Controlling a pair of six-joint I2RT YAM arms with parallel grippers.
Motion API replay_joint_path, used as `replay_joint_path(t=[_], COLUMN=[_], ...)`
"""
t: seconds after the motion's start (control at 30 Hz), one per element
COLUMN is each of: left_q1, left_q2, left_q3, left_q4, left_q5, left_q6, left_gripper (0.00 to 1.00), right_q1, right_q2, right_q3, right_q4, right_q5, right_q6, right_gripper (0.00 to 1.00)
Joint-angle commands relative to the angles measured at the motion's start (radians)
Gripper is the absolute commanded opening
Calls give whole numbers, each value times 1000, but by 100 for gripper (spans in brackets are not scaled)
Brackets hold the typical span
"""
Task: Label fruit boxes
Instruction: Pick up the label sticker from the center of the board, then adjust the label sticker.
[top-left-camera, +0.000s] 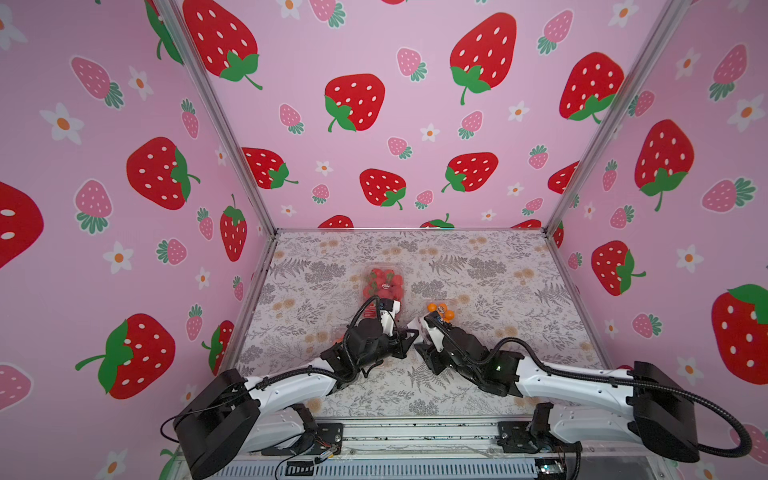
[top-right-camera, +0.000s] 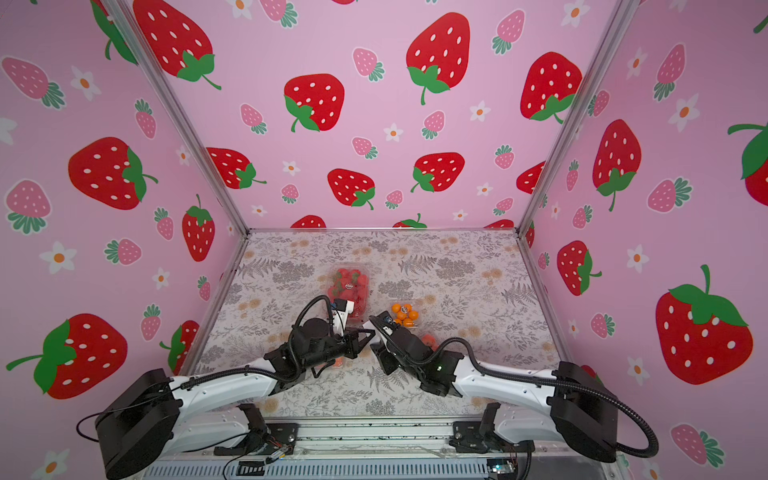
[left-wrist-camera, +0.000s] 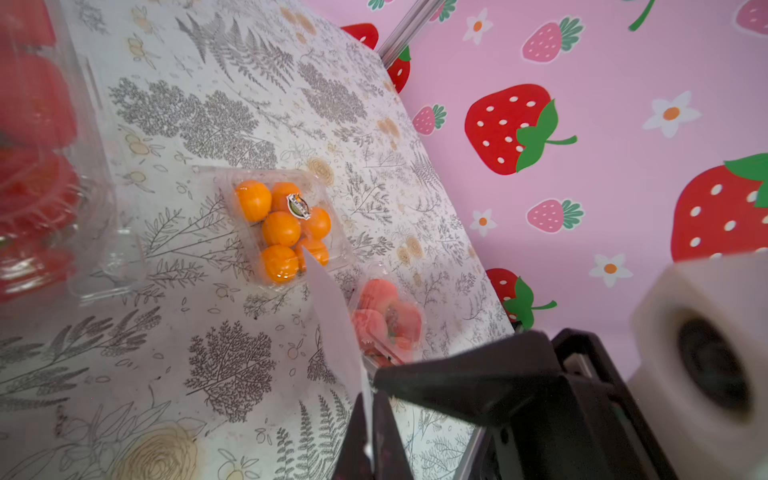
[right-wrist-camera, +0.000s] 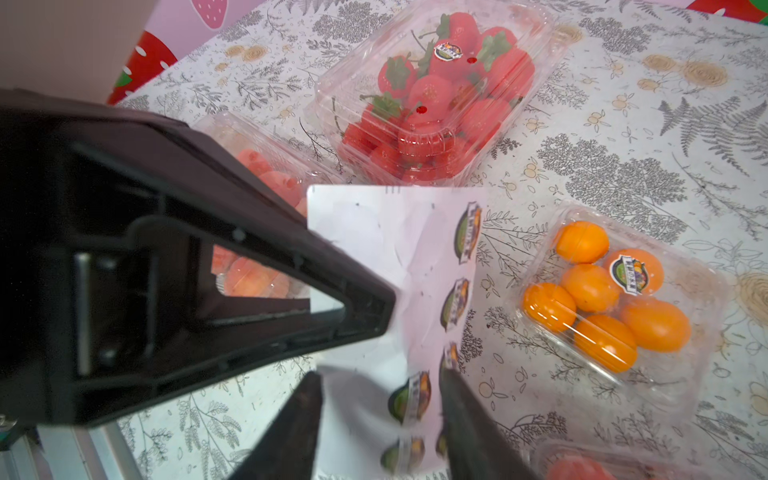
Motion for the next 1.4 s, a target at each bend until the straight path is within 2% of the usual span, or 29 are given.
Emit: replay_joint_path(t=[0.0, 0.03, 0.13, 0.17, 0.27, 0.43, 0.5, 0.67, 0.77, 0.9, 0.97, 1.1, 1.2, 1.37], left_q1=[17, 25, 45, 50, 55, 54, 54, 56, 57, 59, 57, 61, 63, 63], left_q2=[0, -1, -3, -4, -16, -64, -79, -74, -67, -59, -55, -43, -34, -16], left_q3=[53, 56, 65, 74, 106, 143, 151, 172, 177, 177, 174, 179, 182, 179], left_q4=[-9, -9, 2, 0, -14, -50, -65, -87, -93, -66, -55, -86, -90, -79], left_q5=[-5, 6, 68, 100, 221, 369, 408, 499, 501, 517, 541, 505, 501, 494], left_q6=[19, 23, 58, 84, 180, 307, 375, 448, 456, 395, 406, 414, 405, 400], left_gripper=[0, 0, 0, 0, 0, 0, 0, 0, 0, 0, 0, 0, 0, 0], right_q1=[-27, -40, -111, -140, -240, -444, -482, -514, -518, -540, -548, -557, -568, -579], right_q2=[-9, -23, -99, -140, -245, -339, -341, -315, -315, -316, -331, -351, -382, -456], right_q3=[-8, -14, -54, -77, -145, -198, -210, -211, -207, -218, -240, -243, -256, -295], right_q4=[0, -1, 17, 35, 94, 182, 224, 309, 330, 339, 371, 374, 375, 386], right_q5=[-24, -33, -96, -143, -322, -690, -748, -935, -977, -999, -1012, -1034, -1019, -976], right_q6=[-32, -45, -86, -100, -169, -156, -140, -124, -117, -117, -108, -99, -94, -76], right_gripper=[78, 83, 88, 91, 91, 87, 86, 75, 62, 50, 49, 41, 39, 28])
